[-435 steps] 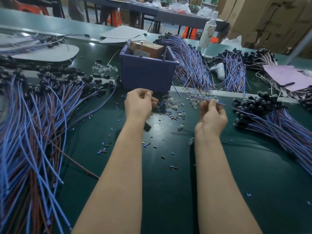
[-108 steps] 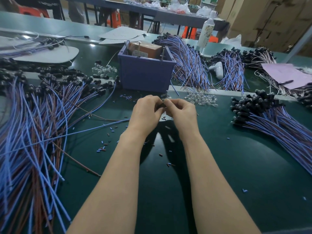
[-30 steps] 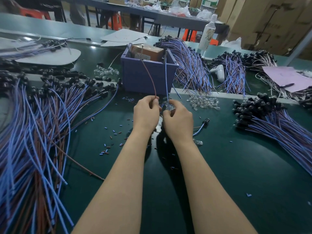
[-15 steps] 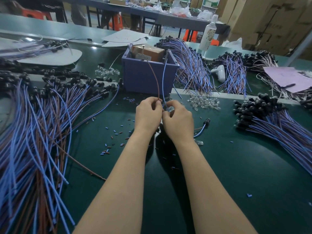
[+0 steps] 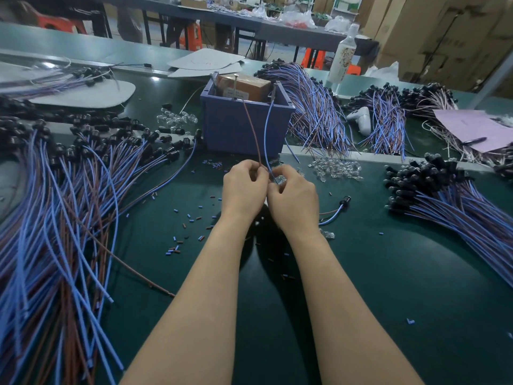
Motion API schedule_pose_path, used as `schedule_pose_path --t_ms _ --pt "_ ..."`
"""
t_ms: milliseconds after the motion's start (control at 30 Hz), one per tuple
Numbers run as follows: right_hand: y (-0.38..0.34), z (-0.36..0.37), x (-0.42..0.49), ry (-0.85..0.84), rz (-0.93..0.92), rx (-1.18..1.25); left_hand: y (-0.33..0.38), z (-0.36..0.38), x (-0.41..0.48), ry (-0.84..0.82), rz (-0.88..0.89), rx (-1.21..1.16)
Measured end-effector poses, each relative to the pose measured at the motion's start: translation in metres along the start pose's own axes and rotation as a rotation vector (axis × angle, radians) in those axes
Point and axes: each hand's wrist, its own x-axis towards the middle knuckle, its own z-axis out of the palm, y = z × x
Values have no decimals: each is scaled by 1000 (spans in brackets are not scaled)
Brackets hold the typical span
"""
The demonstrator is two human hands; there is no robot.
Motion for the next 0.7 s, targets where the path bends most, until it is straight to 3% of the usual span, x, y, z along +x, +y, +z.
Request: schedule_pose_path --t_ms 700 --pt "2 1 2 -2 -5 -21 -2 -2 2 -16 -15 -13"
